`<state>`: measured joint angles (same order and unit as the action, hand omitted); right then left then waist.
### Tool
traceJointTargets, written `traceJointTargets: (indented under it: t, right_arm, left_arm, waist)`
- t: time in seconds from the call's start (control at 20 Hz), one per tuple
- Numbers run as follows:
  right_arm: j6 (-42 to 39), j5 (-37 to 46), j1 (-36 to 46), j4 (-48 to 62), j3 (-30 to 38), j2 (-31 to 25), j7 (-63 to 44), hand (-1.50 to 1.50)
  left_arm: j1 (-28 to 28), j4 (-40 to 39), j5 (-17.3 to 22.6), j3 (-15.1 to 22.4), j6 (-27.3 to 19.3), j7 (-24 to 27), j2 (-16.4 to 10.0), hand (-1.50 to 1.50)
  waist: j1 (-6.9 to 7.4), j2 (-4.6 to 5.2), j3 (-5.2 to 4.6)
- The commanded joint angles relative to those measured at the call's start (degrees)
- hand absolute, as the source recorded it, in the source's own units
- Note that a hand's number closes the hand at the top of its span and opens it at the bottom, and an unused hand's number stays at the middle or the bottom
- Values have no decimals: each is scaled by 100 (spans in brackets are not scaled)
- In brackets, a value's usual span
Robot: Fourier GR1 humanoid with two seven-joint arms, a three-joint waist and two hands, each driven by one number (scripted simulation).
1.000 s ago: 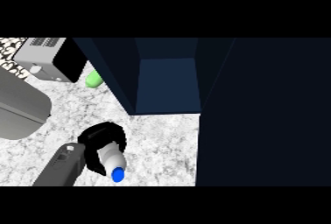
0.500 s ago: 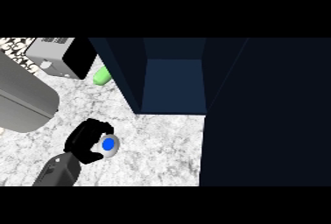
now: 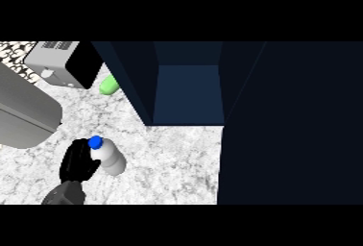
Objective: Pick up the bottled water, place it into the cabinet and close the cabinet
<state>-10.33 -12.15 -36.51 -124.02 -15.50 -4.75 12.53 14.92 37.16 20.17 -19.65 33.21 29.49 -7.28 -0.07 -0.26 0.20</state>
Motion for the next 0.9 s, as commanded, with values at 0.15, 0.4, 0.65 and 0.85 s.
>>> traceJointTargets:
  t: [0.15,0.4,0.65,0.85]
  right_arm:
    - [503,576,100,-326,-794,348,-390,-150]
    - [131,-39,216,-259,-190,-100,-372,-150]
    - [256,42,266,-33,-362,59,-244,-150]
    - [104,102,-264,-186,-546,-83,172,-150]
  left_arm:
    - [-123,177,317,62,208,-40,181,150]
    - [-769,1968,620,448,-493,-1284,424,150]
    - [-710,2735,495,842,-1027,-1711,684,150]
    - [-842,3283,576,1748,-1960,-1432,724,150]
  waist:
    - [-21,21,-24]
    - [12,12,-17]
    - [0,14,-18]
    - [-37,11,-19]
